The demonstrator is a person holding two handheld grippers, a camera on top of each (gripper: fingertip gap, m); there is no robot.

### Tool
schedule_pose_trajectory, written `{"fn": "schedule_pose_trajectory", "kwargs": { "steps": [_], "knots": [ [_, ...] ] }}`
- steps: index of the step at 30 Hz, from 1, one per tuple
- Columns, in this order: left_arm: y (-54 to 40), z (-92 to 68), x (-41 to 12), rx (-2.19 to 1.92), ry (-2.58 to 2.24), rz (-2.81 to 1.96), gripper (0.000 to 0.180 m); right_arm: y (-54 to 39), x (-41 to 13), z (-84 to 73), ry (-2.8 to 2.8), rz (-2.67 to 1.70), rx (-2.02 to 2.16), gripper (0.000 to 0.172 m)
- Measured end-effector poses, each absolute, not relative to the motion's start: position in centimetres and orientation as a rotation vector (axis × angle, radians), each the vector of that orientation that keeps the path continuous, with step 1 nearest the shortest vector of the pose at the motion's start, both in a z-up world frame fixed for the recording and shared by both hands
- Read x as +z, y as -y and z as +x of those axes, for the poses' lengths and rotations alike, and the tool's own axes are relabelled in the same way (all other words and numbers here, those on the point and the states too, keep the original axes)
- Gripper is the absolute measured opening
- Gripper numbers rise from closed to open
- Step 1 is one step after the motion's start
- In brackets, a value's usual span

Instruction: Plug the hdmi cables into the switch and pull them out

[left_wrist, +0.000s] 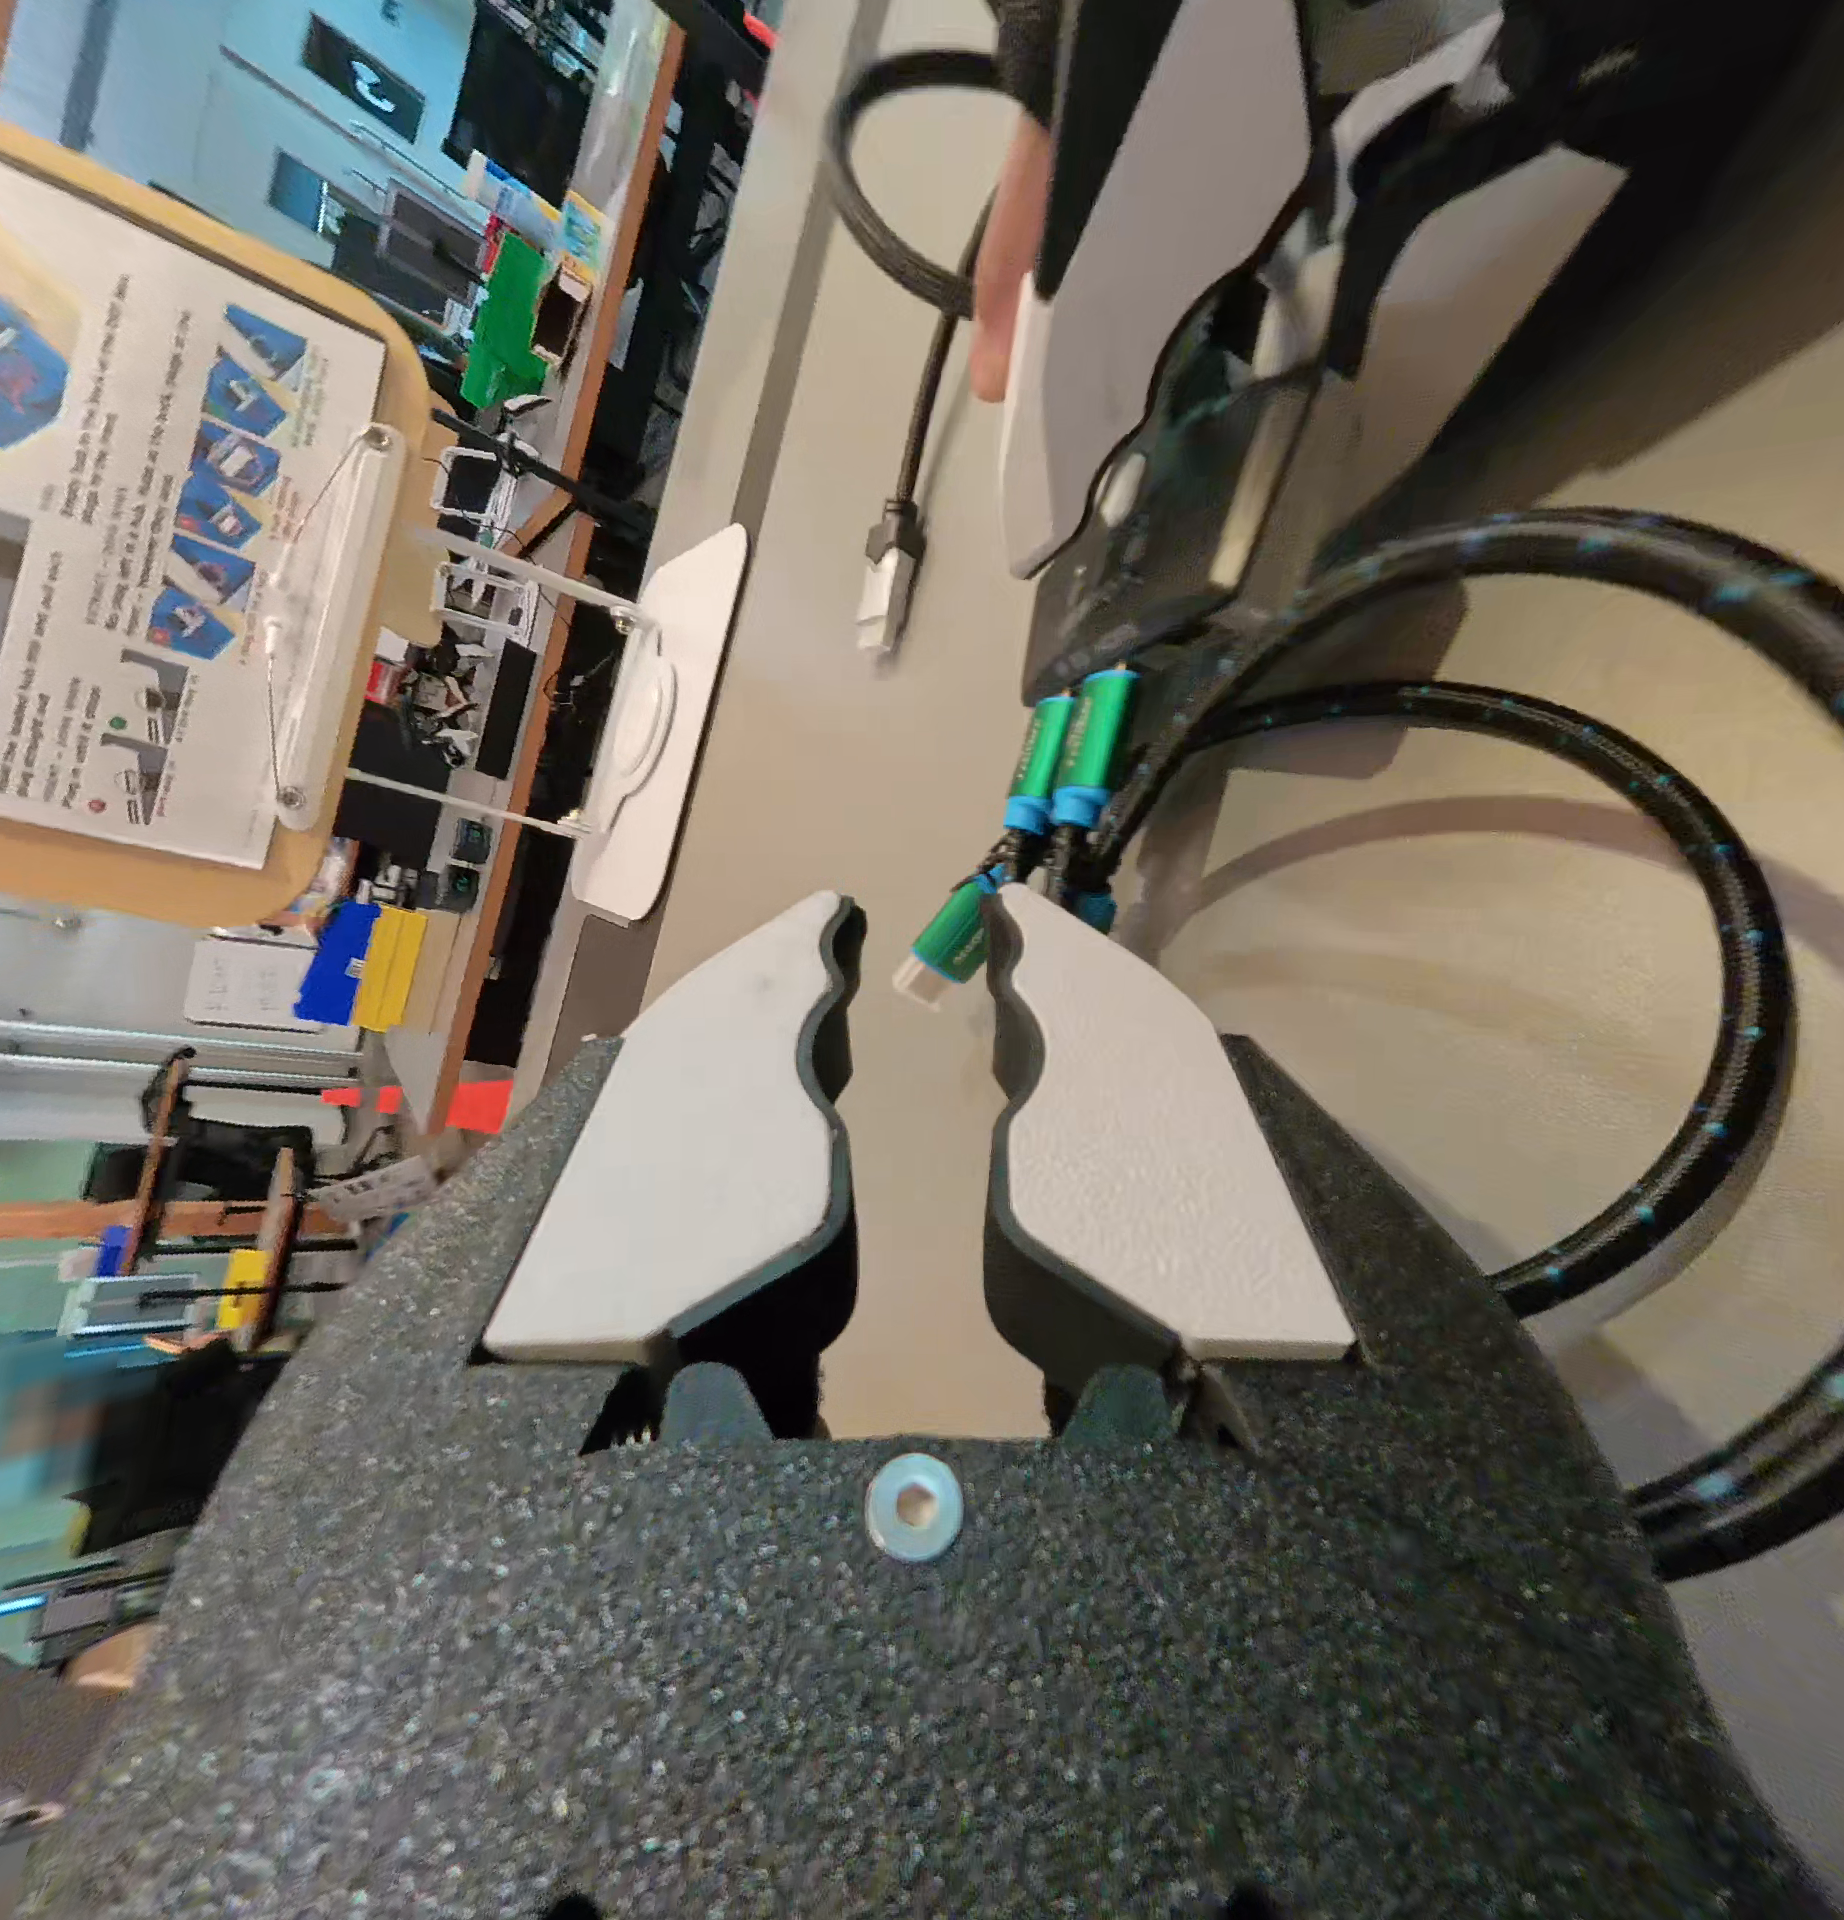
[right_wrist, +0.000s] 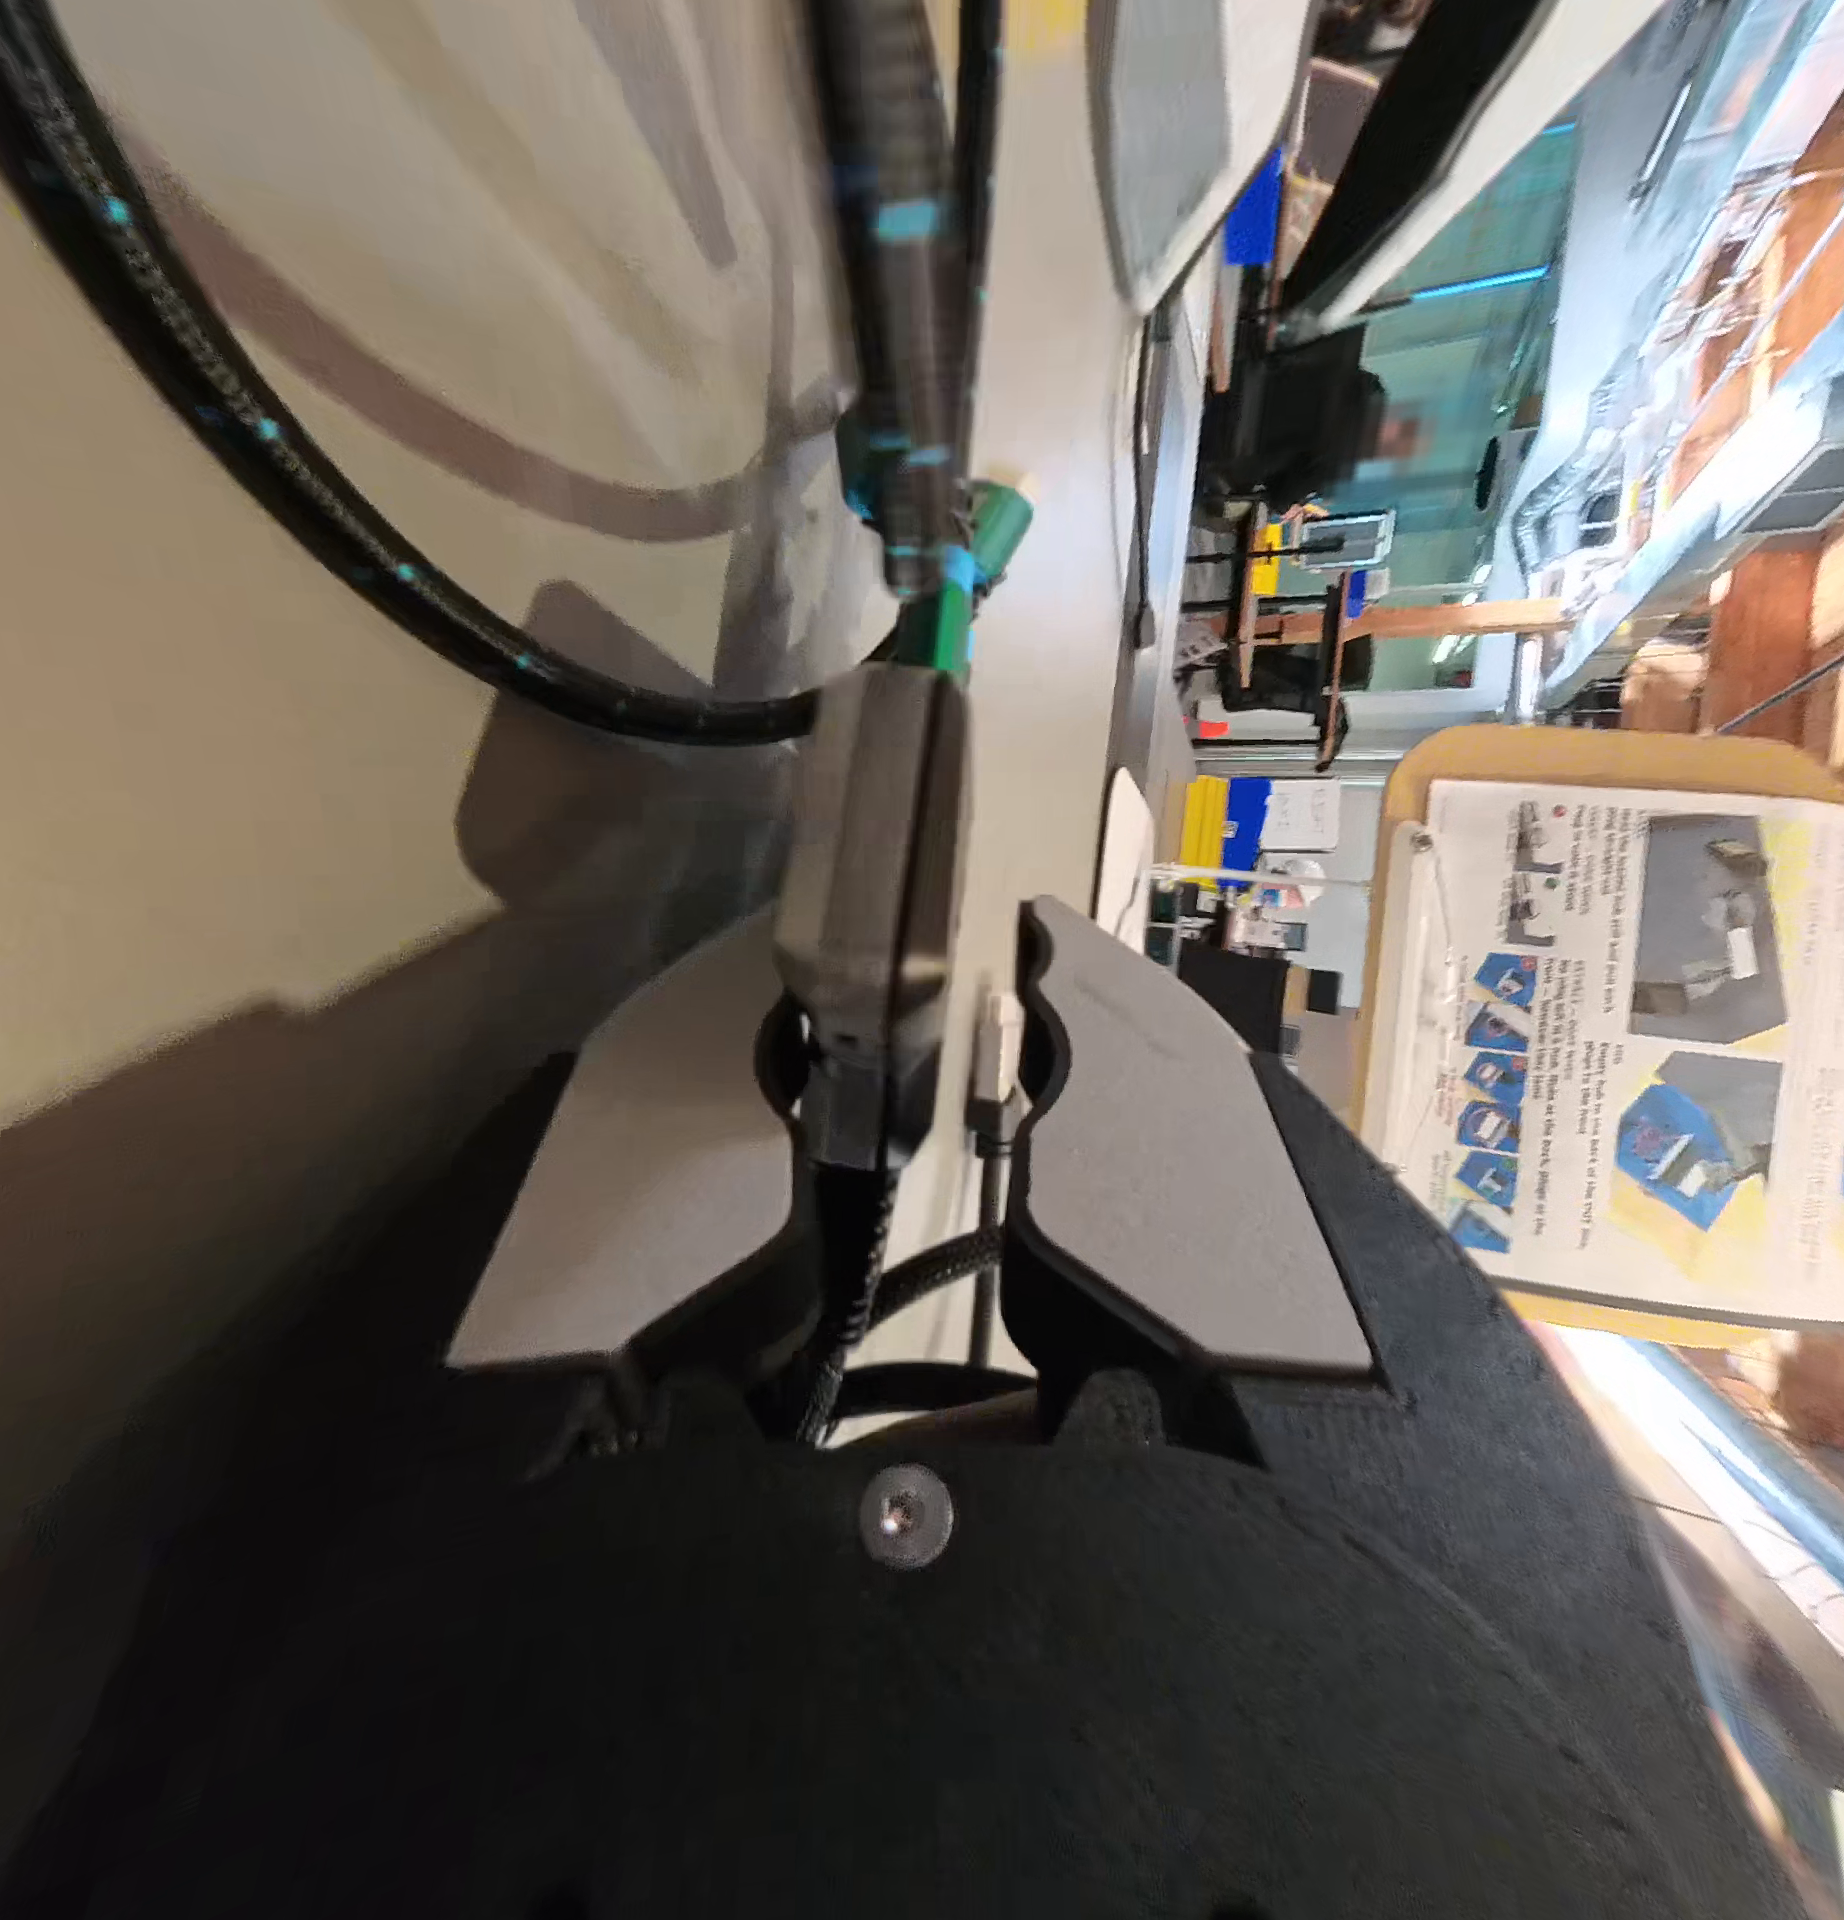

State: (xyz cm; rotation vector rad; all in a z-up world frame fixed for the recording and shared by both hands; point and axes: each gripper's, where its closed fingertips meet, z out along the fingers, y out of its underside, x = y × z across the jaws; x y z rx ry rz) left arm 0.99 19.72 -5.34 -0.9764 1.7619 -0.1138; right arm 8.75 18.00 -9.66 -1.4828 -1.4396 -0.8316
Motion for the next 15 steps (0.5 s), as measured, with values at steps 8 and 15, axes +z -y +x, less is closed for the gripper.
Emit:
{"fn": "schedule_pose_trajectory", "kwargs": {
  "steps": [8,15],
  "knots": [
    [-20.2,1.0,-4.6,-0.269,-1.702,-1.052,0.025,-15.0,-9.4,9.1,1.434,-1.567,-0.637,0.057],
    [-19.4,0.8,-5.0,-0.410,-1.710,-1.101,0.029,-13.2,-9.8,9.7,1.381,-1.568,-0.703,0.052]
  ]
}}
